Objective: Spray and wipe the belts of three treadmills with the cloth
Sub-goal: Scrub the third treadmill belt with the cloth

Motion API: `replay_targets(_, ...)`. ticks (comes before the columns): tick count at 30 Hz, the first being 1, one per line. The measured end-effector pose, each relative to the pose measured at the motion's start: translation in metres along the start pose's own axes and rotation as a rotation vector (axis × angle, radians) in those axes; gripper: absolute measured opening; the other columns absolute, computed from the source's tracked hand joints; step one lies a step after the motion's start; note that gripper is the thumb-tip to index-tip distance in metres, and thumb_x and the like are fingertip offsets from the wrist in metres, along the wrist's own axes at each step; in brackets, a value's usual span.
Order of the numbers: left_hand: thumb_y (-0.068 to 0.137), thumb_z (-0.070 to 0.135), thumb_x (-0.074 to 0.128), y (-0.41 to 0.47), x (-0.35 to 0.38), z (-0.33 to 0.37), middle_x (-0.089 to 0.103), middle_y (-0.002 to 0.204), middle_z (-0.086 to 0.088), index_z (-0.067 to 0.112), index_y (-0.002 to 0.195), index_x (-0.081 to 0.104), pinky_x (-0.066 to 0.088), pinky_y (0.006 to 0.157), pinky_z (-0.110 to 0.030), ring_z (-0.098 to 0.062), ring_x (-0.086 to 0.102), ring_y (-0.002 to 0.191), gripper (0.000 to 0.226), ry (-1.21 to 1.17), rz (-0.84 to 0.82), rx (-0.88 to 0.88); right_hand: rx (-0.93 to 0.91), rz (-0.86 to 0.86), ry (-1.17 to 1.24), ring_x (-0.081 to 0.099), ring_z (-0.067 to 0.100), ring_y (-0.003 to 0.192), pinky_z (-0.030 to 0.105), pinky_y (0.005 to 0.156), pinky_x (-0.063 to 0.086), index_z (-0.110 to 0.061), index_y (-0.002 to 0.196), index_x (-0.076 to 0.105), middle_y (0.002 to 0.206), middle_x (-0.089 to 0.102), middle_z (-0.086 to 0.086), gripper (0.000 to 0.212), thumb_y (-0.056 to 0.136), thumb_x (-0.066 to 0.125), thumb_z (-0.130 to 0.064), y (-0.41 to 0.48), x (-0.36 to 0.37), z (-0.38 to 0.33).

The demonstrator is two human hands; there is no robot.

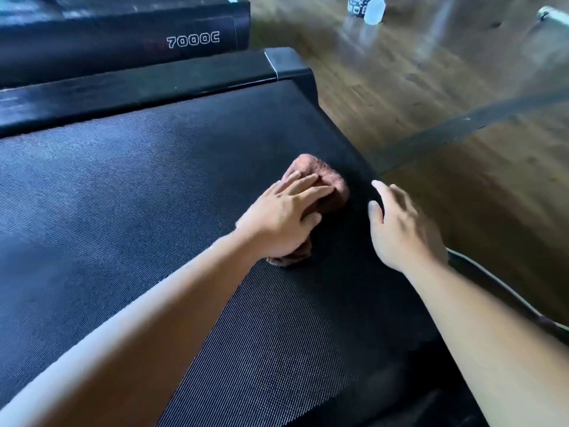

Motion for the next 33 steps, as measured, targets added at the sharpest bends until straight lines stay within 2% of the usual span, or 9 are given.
replay_targets(3,0.092,0.05,0.042,-0.043,-0.002,-0.003,0.039,0.157,0.0,0.033,0.148,0.045,0.016,0.125,-0.037,-0.02,0.023,0.151,0.058,0.005,-0.054,0.113,0.004,0.007,-0.034,0.039,0.03,0.137,0.043,0.103,0.037,-0.038,0.151,0.026,0.16,0.026,0.001,0.047,0.103,0.027,-0.043,0.002,0.002,-0.001)
replay_targets(5,0.092,0.05,0.042,-0.061,-0.009,-0.022,0.04,0.157,-0.001,0.031,0.147,0.047,0.017,0.124,-0.037,-0.018,0.025,0.15,0.058,0.013,-0.069,0.094,0.001,0.011,-0.05,0.041,0.031,0.136,0.043,0.103,0.037,-0.037,0.151,0.025,0.16,0.026,0.002,0.048,0.103,0.025,-0.044,0.003,0.002,-0.001)
replay_targets(10,0.09,0.047,0.049,-0.043,-0.045,-0.079,0.045,0.153,-0.008,0.024,0.144,0.052,0.011,0.121,-0.023,-0.019,0.031,0.147,0.059,-0.005,0.097,-0.126,-0.011,0.015,-0.069,0.043,0.032,0.133,0.043,0.102,0.038,-0.037,0.152,0.024,0.161,0.026,0.003,0.049,0.104,0.025,-0.043,0.002,0.0,-0.003)
replay_targets(13,0.097,0.031,0.058,-0.004,-0.042,-0.095,0.036,0.159,-0.003,0.029,0.147,0.047,0.011,0.123,-0.029,-0.02,0.023,0.151,0.051,0.029,0.153,-0.283,-0.004,0.023,-0.07,0.044,0.032,0.132,0.043,0.101,0.039,-0.038,0.152,0.024,0.161,0.026,0.002,0.049,0.104,0.025,-0.043,0.001,0.0,-0.003)
replay_targets(15,0.097,0.033,0.057,0.021,-0.033,-0.09,0.032,0.161,-0.001,0.033,0.149,0.043,0.011,0.124,-0.032,-0.021,0.018,0.152,0.053,0.045,0.153,-0.314,-0.007,0.031,-0.077,0.045,0.033,0.131,0.043,0.1,0.039,-0.038,0.152,0.024,0.16,0.027,0.002,0.049,0.104,0.025,-0.043,0.0,0.0,-0.003)
replay_targets(20,0.095,0.035,0.055,0.036,-0.005,-0.033,0.034,0.16,0.0,0.033,0.148,0.044,0.014,0.124,-0.04,-0.023,0.018,0.152,0.054,0.039,0.064,-0.116,-0.016,0.026,-0.088,0.045,0.034,0.129,0.044,0.097,0.041,-0.035,0.153,0.024,0.159,0.027,0.003,0.048,0.105,0.026,-0.04,0.0,0.0,-0.004)
replay_targets(26,0.091,0.054,0.036,-0.035,0.01,0.007,0.035,0.159,0.005,0.04,0.149,0.041,0.023,0.122,-0.046,-0.018,0.02,0.152,0.06,0.03,-0.064,0.119,-0.007,0.025,-0.071,0.044,0.033,0.131,0.043,0.098,0.04,-0.037,0.152,0.025,0.159,0.027,0.001,0.048,0.104,0.027,-0.04,0.0,-0.001,-0.005)
replay_targets(31,0.093,0.053,0.04,-0.07,-0.011,-0.029,0.038,0.157,0.005,0.036,0.146,0.047,0.016,0.124,-0.035,-0.017,0.024,0.151,0.056,0.035,0.0,0.034,-0.02,0.032,-0.078,0.045,0.032,0.131,0.044,0.098,0.041,-0.036,0.152,0.025,0.159,0.028,0.003,0.049,0.104,0.024,-0.041,0.0,-0.002,-0.006)
replay_targets(33,0.09,0.051,0.042,-0.063,-0.025,-0.052,0.044,0.154,-0.002,0.03,0.144,0.051,0.019,0.123,-0.037,-0.021,0.03,0.148,0.059,0.029,0.057,-0.02,-0.028,0.033,-0.077,0.045,0.032,0.13,0.045,0.097,0.042,-0.036,0.152,0.025,0.158,0.029,0.003,0.049,0.104,0.024,-0.042,0.0,-0.002,-0.006)
Point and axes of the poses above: each hand's wrist, its own y-axis towards the middle knuckle, its own x-axis out of the palm, z = x × y, the point moved 8 cm from there along y, towards the middle knuckle
